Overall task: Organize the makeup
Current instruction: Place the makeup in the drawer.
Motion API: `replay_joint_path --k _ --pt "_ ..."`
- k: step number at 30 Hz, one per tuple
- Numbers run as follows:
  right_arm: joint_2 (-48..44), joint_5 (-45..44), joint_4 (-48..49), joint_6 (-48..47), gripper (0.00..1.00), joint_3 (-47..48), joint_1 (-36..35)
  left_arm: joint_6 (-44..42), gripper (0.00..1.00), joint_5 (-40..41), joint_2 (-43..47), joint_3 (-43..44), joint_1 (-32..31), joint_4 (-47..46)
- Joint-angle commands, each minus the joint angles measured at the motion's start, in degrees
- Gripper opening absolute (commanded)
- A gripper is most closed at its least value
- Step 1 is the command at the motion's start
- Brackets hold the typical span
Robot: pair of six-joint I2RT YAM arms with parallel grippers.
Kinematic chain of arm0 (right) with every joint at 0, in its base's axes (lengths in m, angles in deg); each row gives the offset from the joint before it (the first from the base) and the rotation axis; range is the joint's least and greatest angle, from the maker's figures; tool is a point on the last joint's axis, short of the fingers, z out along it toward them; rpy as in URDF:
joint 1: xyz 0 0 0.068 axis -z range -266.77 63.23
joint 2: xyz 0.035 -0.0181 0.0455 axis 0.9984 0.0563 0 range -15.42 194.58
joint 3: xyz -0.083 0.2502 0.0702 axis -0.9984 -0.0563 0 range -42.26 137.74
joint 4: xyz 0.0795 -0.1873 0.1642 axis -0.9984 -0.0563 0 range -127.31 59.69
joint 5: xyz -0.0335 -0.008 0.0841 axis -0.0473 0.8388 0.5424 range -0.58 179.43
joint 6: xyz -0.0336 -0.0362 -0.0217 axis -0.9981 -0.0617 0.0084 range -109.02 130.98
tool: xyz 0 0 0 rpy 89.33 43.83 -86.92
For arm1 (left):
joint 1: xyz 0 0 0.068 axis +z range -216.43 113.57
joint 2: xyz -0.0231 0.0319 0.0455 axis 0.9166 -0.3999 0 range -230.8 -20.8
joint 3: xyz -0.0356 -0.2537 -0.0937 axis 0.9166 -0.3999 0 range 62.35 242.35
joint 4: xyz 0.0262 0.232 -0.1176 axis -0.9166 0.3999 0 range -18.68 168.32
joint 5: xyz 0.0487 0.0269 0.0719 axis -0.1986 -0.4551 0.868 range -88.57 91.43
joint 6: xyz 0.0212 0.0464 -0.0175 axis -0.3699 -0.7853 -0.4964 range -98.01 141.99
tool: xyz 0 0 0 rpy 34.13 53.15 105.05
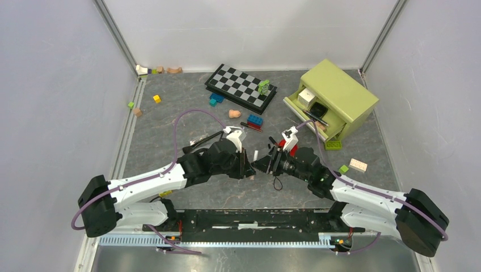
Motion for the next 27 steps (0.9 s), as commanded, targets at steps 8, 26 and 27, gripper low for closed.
replay_joint_path --k 8,26,27 --pt "1.4 1.9 3.4 0.5 0.34 0.5 -0.5 -2.4 0.11 0.8 -0.5 1.6 -0.2 -3.6" --pt "-2.6 -9.9 -15.5 -14.5 0.05 9.0 0.0 -10.8 0.83 0.7 -4.3 12.3 0.8 2.8" --pt "-3.0 -11.8 -17.6 -16.8 0.05 10.2 0.1 -11.2 0.85 0.4 -4.4 13.1 1.8 3.7"
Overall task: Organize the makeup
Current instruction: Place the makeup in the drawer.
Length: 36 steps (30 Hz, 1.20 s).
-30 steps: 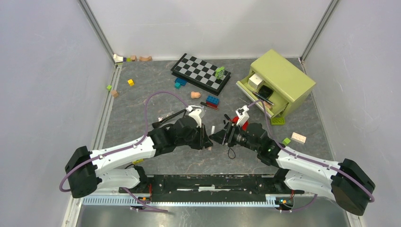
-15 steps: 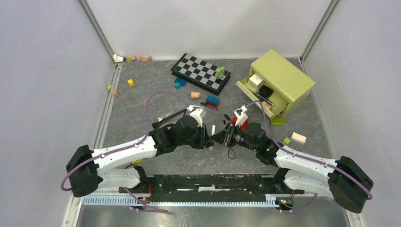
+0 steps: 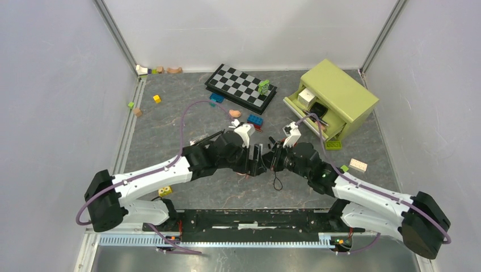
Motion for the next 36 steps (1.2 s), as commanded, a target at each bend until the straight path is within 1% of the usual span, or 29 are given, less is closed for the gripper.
replay_joint_path --k 1,3,5,6,9,12,14,17,20,21,23,25,26,31,33,36 --pt "-3.3 -8.7 -11.2 -10.5 0.05 7.2 0.3 -5.4 0.85 -0.1 0.2 7.1 3.2 0.6" --pt "-4.6 -12.2 -16.1 -14.9 0.04 9.9 0.9 -6.0 0.88 -3.9 -0.7 8.8 7.7 1.8" --pt "-6.1 -15.1 -19.4 -19.2 0.01 12.1 1.8 -6.3 0.89 -10.0 -2.7 11.2 14.5 4.1" --pt "-6.9 -16.5 -20.7 -21.4 0.00 13.0 2.5 -6.7 0.89 -11.6 -3.7 12.7 17.1 5.3" --pt "-8.1 -18.9 -23.8 -27.1 0.00 16.4 5.0 -8.8 0.89 -12.1 -6.2 16.5 24.0 10.1" --pt "-7.0 -19.1 -28.0 -32.1 0.00 21.4 7.9 -11.7 0.89 -10.6 -7.6 19.1 28.7 14.4" --pt "-5.3 -18.6 -30.7 -34.9 0.00 25.0 10.6 -13.7 0.90 -8.1 -7.6 19.6 30.2 16.1" --pt "-1.8 -16.2 -34.2 -39.2 0.00 30.6 14.9 -16.7 0.91 -5.1 -6.4 18.2 31.2 16.4" --pt "2.6 -16.0 -38.9 -45.0 0.06 36.9 17.9 -19.5 0.92 -0.8 -5.5 16.2 31.5 16.4" --pt "3.7 -16.9 -40.3 -47.4 0.06 38.9 18.4 -20.2 0.93 0.2 -5.4 15.6 31.7 16.4" --pt "5.4 -20.0 -42.2 -51.4 0.05 42.5 19.3 -22.0 0.93 1.9 -5.5 14.7 32.0 16.1" --pt "5.7 -20.9 -41.3 -55.7 0.02 44.3 20.3 -23.0 0.93 3.2 -5.7 14.2 32.4 16.0" --pt "5.7 -21.1 -40.5 -58.4 0.00 44.5 20.7 -22.9 0.93 3.7 -5.8 14.6 32.6 16.6" --pt "6.8 -25.0 -37.4 -69.3 0.00 45.0 22.0 -22.9 0.93 3.7 -3.6 13.6 33.1 14.8" --pt "9.9 -26.5 -39.8 -71.6 0.00 47.5 23.1 -22.6 0.93 4.0 -2.7 12.9 33.3 14.2" --pt "15.3 -23.6 -45.6 -74.1 0.00 52.7 25.4 -22.0 0.93 4.0 -2.5 12.3 33.6 13.9"
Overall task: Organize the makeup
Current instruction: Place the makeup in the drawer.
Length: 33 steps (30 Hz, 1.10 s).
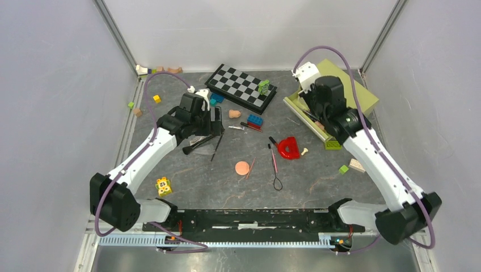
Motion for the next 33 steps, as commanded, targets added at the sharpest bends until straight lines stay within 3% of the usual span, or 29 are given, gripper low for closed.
replay_joint_path --k 1,10,18,33 --pt "7.5 1.0 -6.2 -8.5 0.02 8.2 3.0 -1.8 0.93 1.0 2.5 -0.8 0.5 -2.5" --pt "19.5 18.0 -11.4 -11.7 0.05 9.9 13.9 -1.7 0.94 0.1 2.1 -1.1 0.8 -2.8" --pt "21.1 19.5 -6.0 -15.5 0.07 2.6 16.9 -1.5 0.94 -0.2 1.3 -1.1 1.1 -2.8" --pt "24.2 21.3 -6.1 -16.4 0.12 -0.1 17.0 -1.2 0.93 -2.0 0.2 -1.2 1.4 -3.1"
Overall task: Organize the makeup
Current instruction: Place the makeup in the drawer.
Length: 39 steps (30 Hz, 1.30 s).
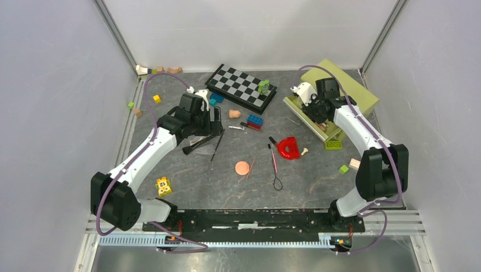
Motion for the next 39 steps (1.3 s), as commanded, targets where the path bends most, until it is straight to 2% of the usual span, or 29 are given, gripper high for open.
replay_joint_path --k 1,13,18,31,39 --pt "1.7 0.6 1.1 -0.5 0.12 -0.4 0.2 -1.2 0.93 -1.2 -0.2 -0.4 0.4 -2.2" --pt "6.6 -3.8 0.3 1.1 0.17 1.1 0.2 -1.2 0.93 -1.3 -0.1 -0.6 0.4 -2.2" --pt "7.1 -4.3 0.2 1.7 0.24 2.0 0.2 -1.2 0.93 -1.2 -0.2 -0.5 0.4 -2.2" --pt "4.0 -2.3 -1.5 3.0 0.38 6.7 0.3 -1.3 0.93 -1.2 -0.4 -0.5 0.5 -2.2" --pt "2.0 -3.4 -3.2 3.0 0.41 9.9 0.2 -1.4 0.93 -1.0 -0.1 -0.4 0.8 -2.1"
